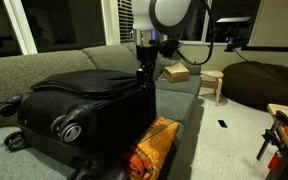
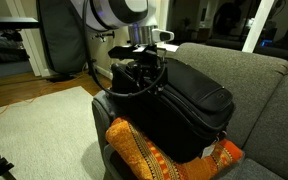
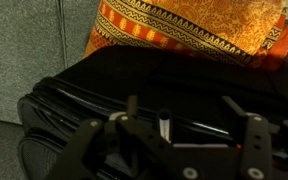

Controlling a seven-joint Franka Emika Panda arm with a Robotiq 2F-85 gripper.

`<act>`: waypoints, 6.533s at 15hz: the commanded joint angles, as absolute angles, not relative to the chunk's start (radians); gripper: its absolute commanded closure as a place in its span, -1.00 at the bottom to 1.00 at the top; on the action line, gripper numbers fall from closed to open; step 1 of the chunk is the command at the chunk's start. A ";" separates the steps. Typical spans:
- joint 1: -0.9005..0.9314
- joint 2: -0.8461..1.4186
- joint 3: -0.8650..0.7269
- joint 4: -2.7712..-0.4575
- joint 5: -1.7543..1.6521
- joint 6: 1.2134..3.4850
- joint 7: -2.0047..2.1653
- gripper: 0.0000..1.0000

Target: Close the zipper

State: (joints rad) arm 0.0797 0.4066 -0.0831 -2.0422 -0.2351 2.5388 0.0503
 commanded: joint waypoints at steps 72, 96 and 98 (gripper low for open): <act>0.160 0.424 -0.165 -2.077 -0.345 2.655 0.217 -1.00; 0.183 0.408 -0.197 -2.095 -0.387 2.718 0.274 -0.48; 0.187 0.410 -0.199 -2.094 -0.393 2.717 0.285 -0.38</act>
State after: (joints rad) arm 0.1696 0.4303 -0.1721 -2.0762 -0.3505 2.6798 0.2238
